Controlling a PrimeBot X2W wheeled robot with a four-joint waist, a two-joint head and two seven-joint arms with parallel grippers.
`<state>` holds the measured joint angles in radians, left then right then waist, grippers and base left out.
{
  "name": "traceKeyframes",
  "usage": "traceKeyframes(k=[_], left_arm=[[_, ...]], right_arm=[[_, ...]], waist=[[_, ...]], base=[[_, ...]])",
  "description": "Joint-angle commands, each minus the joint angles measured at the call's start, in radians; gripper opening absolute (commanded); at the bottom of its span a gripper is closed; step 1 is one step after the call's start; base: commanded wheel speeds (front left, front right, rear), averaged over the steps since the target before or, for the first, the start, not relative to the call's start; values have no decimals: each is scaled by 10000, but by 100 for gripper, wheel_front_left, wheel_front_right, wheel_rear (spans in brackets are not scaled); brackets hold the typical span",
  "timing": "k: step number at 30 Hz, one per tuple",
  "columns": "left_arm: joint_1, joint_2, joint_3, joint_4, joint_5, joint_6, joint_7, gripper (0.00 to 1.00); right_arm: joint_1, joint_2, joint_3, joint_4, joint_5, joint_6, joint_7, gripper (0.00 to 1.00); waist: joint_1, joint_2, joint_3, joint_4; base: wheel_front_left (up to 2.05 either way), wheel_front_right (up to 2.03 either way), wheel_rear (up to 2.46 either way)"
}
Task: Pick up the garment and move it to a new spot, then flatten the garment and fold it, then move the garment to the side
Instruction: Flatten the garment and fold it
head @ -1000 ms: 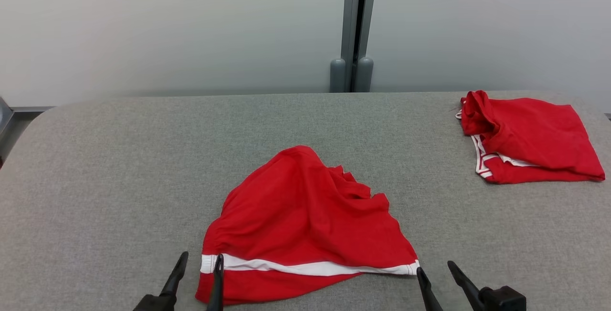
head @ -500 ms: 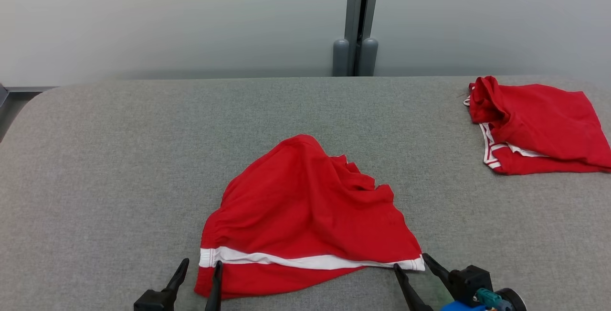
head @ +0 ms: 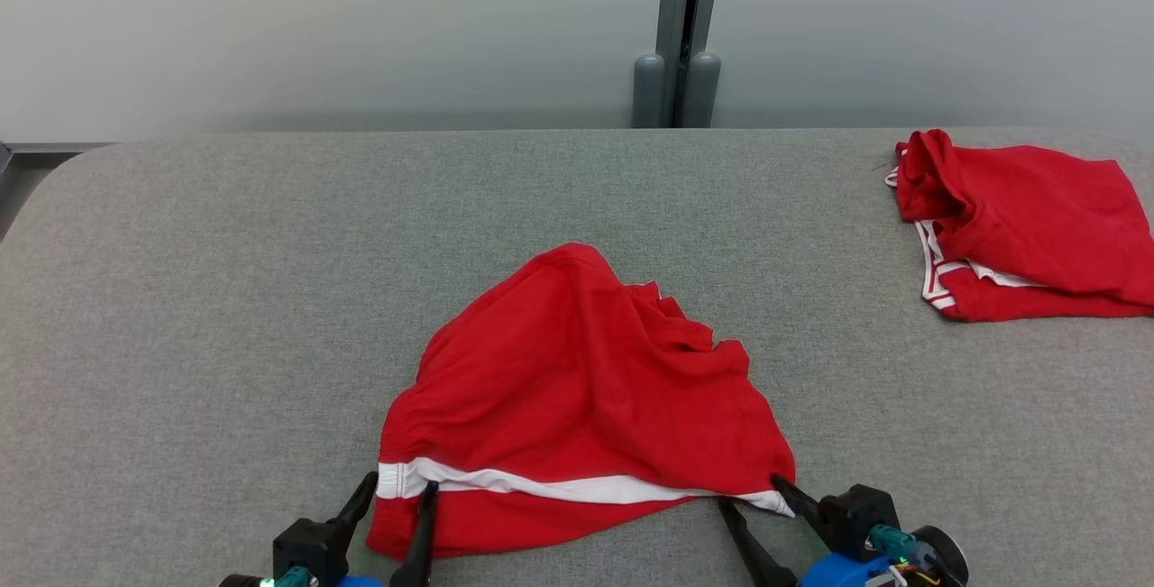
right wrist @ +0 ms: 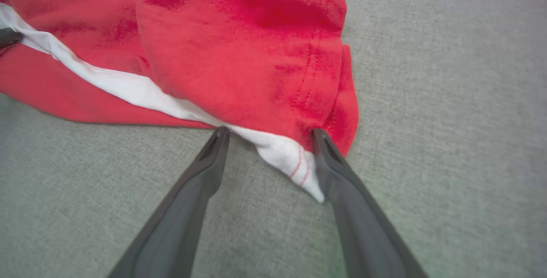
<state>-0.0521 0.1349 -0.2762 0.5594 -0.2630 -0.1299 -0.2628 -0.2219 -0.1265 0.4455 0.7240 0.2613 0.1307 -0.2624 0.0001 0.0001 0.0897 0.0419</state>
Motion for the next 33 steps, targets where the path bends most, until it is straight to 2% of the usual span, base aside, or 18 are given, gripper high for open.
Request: traceKeyframes(k=[1, 7, 16, 17, 18, 19, 21, 26, 33], left_arm=[[-281, 102, -127, 126, -109, -12, -23, 100], [-598, 203, -502, 436, -383, -12, -23, 100], [-1051, 336, -1114, 353, -718, -13, -23, 100], [-1067, 340, -1150, 332, -746, -13, -23, 100], [-1082, 344, -1197, 323, -809, -13, -23, 92], [-1118, 345, -1267, 318, -846, -13, -23, 45], [-1229, 328, -1409, 296, -955, -13, -23, 2], [-1364, 392, -1459, -146, -1200, -13, -24, 0], [-1549, 579, -959, -1144, -1359, -13, -23, 0]], right_arm=[[-194, -97, 85, 161, 128, 1, -26, 100], [-228, -171, 280, 446, 361, 1, -3, 100], [-588, 60, 712, 448, 1006, 3, 2, 100], [-621, 84, 706, 489, 1146, 3, 2, 53], [-672, 107, 695, 543, 1267, 3, 0, 33], [-748, 122, 717, 605, 1323, 3, 2, 0], [-921, 175, 684, 476, 1445, 3, -7, 0], [-1099, 23, 375, -249, 1405, 1, -16, 0], [-1081, -468, 111, -1671, 1234, 1, -16, 0]], waist=[[-1, -1, 38, 1], [-1, -1, 160, -30], [-1, -1, 299, -82], [-1, -1, 308, -76], [-1, -1, 311, -67], [-1, -1, 320, -55], [-1, -1, 332, -29], [-1, -1, 336, 30], [-1, -1, 256, 33]], base=[[0, 0, 0], [0, 0, 0], [0, 0, 0], [0, 0, 0], [0, 0, 0], [0, 0, 0], [0, 0, 0], [0, 0, 0], [0, 0, 0]])
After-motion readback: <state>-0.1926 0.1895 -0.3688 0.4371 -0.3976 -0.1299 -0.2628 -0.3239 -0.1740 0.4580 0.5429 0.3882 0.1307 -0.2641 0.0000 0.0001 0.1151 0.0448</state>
